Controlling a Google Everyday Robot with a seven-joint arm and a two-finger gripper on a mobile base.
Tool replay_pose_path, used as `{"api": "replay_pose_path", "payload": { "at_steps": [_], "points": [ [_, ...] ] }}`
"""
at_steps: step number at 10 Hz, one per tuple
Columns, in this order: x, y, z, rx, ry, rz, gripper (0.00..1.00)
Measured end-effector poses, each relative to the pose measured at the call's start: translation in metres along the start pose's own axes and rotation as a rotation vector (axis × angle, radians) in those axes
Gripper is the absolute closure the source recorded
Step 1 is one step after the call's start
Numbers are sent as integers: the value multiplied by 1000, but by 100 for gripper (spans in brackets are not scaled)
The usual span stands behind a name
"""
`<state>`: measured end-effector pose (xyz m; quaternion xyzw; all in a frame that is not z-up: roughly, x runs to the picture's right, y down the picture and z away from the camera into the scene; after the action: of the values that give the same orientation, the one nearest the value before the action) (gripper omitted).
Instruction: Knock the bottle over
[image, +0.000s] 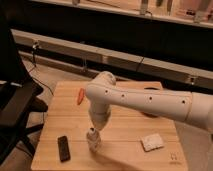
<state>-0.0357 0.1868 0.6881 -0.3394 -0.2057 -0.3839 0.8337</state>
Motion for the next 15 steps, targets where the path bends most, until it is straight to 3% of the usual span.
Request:
{"api": "replay_pose_path", "payload": {
  "at_steps": [4,10,12,14,15],
  "points": [
    [-32,-8,5,-16,-16,-63,100],
    [-67,-17,-3,32,-53,-166,100],
    [-73,-21,-3,38,-83,-196,98],
    [-74,-22,-1,24,-158,-218,98],
    [-70,-20,-1,23,-161,-206,100]
  ]
}}
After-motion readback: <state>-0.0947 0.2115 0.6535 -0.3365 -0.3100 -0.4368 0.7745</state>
